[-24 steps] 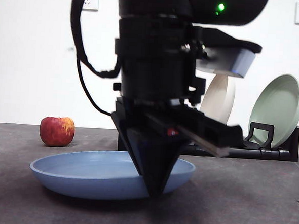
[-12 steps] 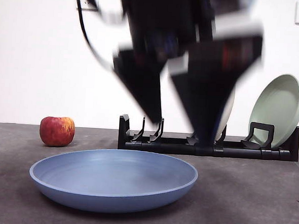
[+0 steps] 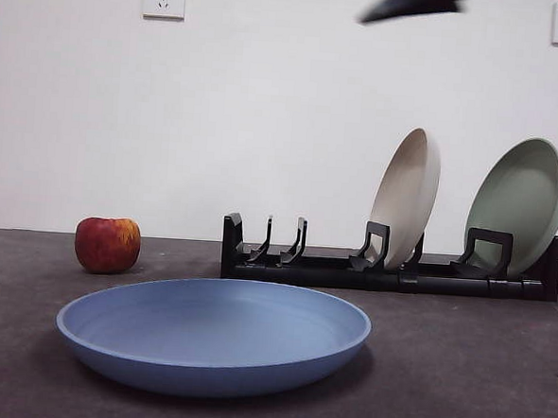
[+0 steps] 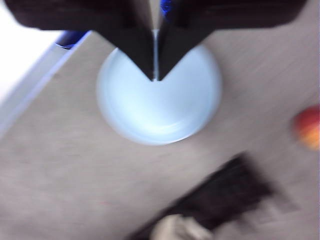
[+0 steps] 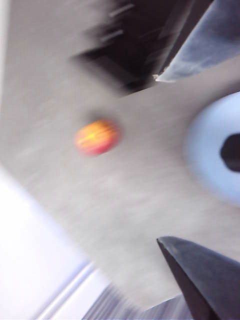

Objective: Take the blue plate from the plate rack,put the plate on the table,take the apple from the table,put the apple in the plate

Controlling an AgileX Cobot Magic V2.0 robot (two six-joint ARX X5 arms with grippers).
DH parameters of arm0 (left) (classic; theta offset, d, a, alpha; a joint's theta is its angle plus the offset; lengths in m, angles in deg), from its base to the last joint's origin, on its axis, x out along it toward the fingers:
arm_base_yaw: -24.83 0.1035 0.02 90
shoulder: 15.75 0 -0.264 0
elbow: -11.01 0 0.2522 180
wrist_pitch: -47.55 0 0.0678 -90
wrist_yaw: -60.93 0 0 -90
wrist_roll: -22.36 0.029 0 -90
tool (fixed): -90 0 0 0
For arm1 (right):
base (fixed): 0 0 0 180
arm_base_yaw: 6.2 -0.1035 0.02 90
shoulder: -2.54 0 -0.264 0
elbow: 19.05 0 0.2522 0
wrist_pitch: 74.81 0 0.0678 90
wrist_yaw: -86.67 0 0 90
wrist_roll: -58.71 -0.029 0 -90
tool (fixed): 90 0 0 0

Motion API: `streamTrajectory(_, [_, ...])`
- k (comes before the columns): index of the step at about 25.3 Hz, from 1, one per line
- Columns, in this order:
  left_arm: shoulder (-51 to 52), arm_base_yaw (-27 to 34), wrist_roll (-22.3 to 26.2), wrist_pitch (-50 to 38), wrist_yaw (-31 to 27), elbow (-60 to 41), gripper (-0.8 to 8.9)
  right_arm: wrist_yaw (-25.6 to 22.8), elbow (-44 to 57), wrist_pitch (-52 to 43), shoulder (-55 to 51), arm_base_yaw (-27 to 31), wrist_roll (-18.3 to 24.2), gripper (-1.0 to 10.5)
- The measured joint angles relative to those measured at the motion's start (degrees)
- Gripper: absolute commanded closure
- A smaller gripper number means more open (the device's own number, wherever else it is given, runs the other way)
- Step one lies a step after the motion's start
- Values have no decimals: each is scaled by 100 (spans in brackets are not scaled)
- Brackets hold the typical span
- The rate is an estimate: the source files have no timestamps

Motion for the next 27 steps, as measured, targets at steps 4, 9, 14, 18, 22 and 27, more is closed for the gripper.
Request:
streamTrajectory(4, [450,140,-284,890,-483,0,819,9,-533,-822,553,-175,-433,190])
streamTrajectory(9, [719,190,-492,1235,-796,0,819,-59,-1220,-920,1266,-573,-269,115])
streamTrajectory(14, [793,195,-592,1231,-848,0,819,-1032,-1829,-925,2286,-1156,369,3])
streamTrajectory(18, [892,195,-595,1231,-848,0,819,-1718,-2347,-1091,3145,-1458,933,3])
streamTrajectory(22, [1091,195,-595,1231,-850,0,819,-1781,-2787,-1528,3873,-1598,1123,3])
streamTrajectory(27, [1449,216,-595,1233,-881,0,821,-2044,-3362,-1766,4623,-1637,1165,3])
